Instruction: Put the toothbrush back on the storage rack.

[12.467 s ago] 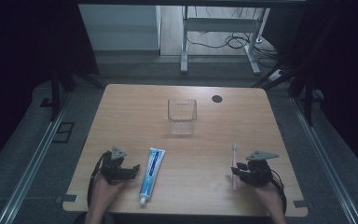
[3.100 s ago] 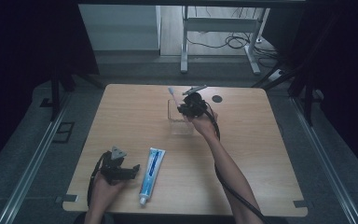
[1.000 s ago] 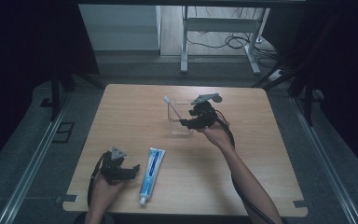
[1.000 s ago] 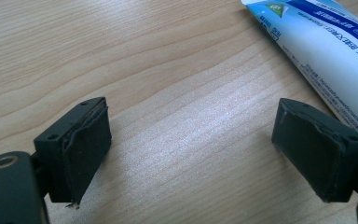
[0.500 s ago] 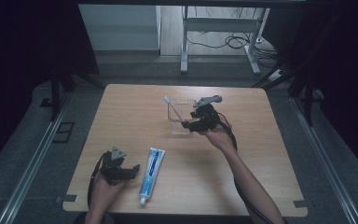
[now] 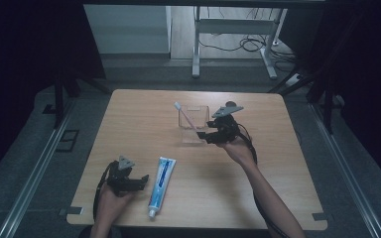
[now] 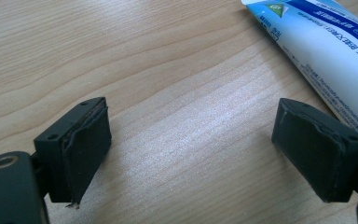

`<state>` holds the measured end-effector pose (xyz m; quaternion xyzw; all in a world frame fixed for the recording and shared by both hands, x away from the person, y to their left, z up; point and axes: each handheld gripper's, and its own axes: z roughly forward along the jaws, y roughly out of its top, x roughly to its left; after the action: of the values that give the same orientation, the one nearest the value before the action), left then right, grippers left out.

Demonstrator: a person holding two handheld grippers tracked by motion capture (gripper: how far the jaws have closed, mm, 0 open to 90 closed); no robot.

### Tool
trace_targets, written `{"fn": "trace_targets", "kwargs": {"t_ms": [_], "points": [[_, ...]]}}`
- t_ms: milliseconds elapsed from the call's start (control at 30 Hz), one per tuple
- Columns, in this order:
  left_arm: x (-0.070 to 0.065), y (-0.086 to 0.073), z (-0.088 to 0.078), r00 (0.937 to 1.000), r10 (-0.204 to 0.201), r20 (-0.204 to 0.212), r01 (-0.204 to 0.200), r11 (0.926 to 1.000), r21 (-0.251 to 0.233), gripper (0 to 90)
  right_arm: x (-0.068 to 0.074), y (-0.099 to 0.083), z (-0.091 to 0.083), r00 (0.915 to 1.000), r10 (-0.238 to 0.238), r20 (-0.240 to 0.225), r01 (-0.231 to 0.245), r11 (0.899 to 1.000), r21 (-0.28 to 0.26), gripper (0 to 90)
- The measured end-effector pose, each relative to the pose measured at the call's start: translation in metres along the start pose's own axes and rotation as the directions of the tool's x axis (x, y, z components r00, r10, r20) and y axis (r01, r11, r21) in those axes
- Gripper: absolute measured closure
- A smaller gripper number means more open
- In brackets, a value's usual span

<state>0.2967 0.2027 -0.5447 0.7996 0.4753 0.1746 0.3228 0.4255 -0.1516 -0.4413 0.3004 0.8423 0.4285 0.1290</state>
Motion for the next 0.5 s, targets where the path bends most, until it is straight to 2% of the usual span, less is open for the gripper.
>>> {"fn": "trace_targets", "kwargs": {"t_ms": [500], "points": [[0.000,0.000,0.000,1.0000,0.000,0.000,0.000,1.0000,0.000,11.6,-0.007,-0.019,-0.027,0.9989,0.045,0.016,-0.045,0.999,-0.021,31.5]]}}
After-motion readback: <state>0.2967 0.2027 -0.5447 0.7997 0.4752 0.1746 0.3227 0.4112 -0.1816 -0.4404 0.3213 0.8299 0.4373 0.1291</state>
